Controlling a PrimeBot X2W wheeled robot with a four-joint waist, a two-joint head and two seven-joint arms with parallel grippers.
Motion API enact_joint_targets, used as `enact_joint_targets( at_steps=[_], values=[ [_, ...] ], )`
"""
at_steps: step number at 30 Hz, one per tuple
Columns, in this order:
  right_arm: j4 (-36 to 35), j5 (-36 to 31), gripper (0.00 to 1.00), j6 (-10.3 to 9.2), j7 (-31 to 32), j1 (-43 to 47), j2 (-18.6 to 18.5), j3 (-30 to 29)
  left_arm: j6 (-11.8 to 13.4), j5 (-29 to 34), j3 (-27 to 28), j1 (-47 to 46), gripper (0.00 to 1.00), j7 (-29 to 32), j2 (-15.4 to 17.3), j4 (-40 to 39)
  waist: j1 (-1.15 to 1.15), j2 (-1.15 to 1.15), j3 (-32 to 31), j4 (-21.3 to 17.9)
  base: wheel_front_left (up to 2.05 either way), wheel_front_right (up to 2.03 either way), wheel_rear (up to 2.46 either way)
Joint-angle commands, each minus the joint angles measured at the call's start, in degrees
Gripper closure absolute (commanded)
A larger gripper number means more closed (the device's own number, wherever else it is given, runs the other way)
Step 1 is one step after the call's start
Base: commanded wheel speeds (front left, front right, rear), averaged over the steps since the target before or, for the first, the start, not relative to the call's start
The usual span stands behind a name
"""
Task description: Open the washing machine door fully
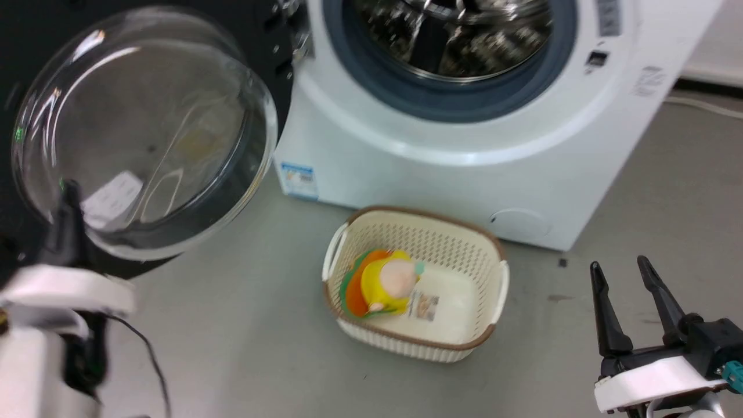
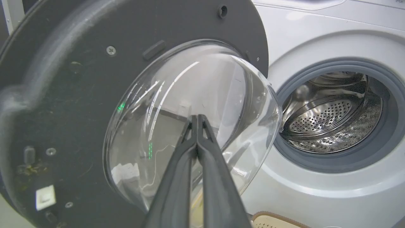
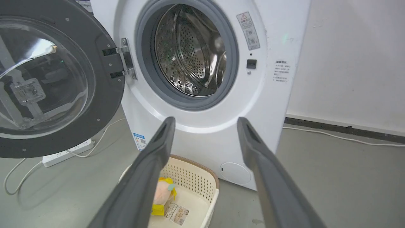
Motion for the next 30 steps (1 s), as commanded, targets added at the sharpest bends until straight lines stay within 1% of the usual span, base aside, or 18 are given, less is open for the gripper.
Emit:
enact_joint_targets(
  at_steps=[1,6,10,14,19,21,26,30],
  values=[
    [-0.3,-0.1,0.00,-0.04,-0.3,-0.3,0.2,0.0,0.4,0.4,-0.2,1.2,1.00,-0.3,-0.5,-0.9,0.02,0.00,-2.6,-2.5,0.00,0.00,0.00],
    [-0.9,-0.5,0.00,-0.04,-0.7,1.2,0.4,0.0,4.0,2.5,-2.9,9.5,1.00,0.1,-4.5,-9.6,0.02,0.00,-5.7,-5.5,0.00,0.00,0.00],
    [-1.1,0.1,0.00,-0.04,-0.8,2.5,0.4,0.6,6.2,5.1,-5.9,15.0,1.00,0.3,-6.5,-14.0,0.02,0.00,-7.0,-7.4,0.00,0.00,0.00],
    [-1.0,0.3,0.00,-0.04,-0.8,3.3,0.4,1.5,6.8,7.9,-10.0,19.5,1.00,1.0,-7.7,-15.9,0.02,0.00,-7.6,-9.2,0.00,0.00,0.00],
    [-0.7,0.4,0.00,-0.04,-0.8,4.3,0.4,2.4,9.2,11.4,-13.3,23.6,1.00,0.5,-9.7,-17.0,0.02,0.00,-8.1,-10.8,0.00,0.00,0.00],
    [-0.5,0.4,0.00,-0.04,-0.8,4.7,0.4,2.7,10.1,12.8,-14.0,24.8,0.00,0.3,-10.2,-16.9,0.02,0.00,-8.3,-11.3,0.00,0.00,0.00],
    [0.3,0.3,0.00,-0.04,-0.8,5.4,0.5,2.7,11.4,15.9,-15.6,26.0,0.00,-0.1,-11.1,-16.6,0.02,0.00,-8.5,-11.6,0.00,0.00,0.00],
    [1.1,-0.2,0.00,-0.04,-0.8,5.8,0.5,3.0,11.4,17.5,-16.2,26.1,0.00,-0.3,-11.6,-15.3,0.02,0.00,-8.3,-11.6,0.00,0.00,0.00]
  ],
)
